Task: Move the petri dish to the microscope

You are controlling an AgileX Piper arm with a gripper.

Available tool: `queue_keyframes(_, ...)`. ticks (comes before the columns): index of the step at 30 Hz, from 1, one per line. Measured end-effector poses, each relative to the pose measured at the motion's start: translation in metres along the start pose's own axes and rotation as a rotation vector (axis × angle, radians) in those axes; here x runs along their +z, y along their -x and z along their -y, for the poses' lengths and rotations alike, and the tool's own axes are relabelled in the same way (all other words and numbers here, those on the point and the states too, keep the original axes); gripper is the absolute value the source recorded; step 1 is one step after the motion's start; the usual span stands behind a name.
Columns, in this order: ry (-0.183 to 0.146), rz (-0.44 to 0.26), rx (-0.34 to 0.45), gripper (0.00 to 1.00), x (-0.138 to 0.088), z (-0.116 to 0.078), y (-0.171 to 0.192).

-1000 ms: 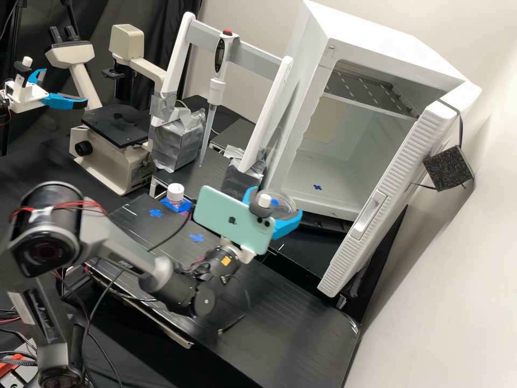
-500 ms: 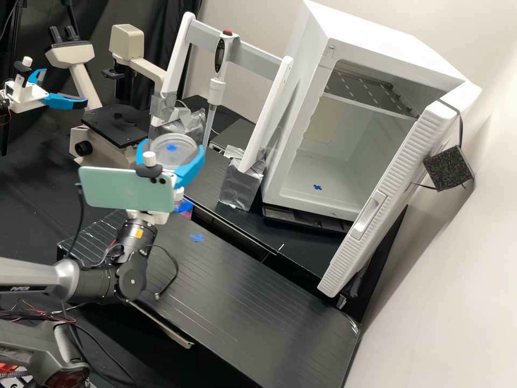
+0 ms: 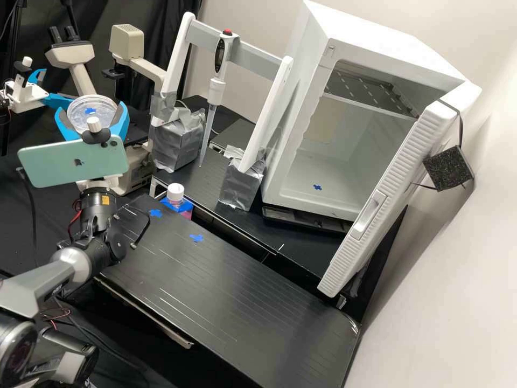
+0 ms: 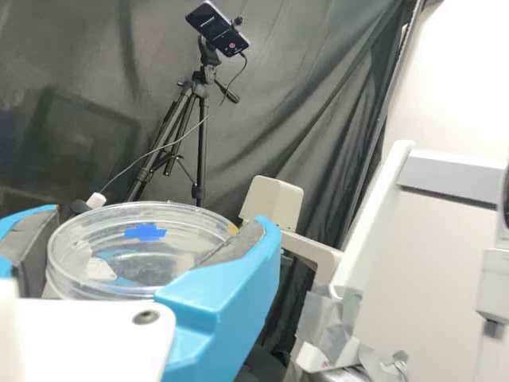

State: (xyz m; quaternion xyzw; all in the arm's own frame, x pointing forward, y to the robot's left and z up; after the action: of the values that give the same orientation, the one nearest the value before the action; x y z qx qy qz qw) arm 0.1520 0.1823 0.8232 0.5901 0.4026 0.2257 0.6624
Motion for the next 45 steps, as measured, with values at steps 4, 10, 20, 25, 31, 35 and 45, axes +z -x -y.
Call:
queue_keyframes(4, -0.015, 0.022, -0.029, 0.00, -0.002, 0.003, -0.012)
queue_keyframes(10, -0.016, 0.022, -0.068, 0.00, -0.003, 0.004, -0.029)
queue_keyframes(20, 0.003, 0.057, -0.083, 0.00, -0.003, 0.008, -0.076)
queue_keyframes(25, -0.005, 0.095, -0.101, 0.00, 0.003, 0.020, -0.111)
queue_keyframes(31, -0.056, 0.165, -0.148, 0.00, 0.019, 0.042, -0.145)
queue_keyframes(35, -0.077, 0.199, -0.172, 0.00, 0.028, 0.053, -0.160)
queue_keyframes(45, -0.122, 0.257, -0.194, 0.00, 0.052, 0.078, -0.186)
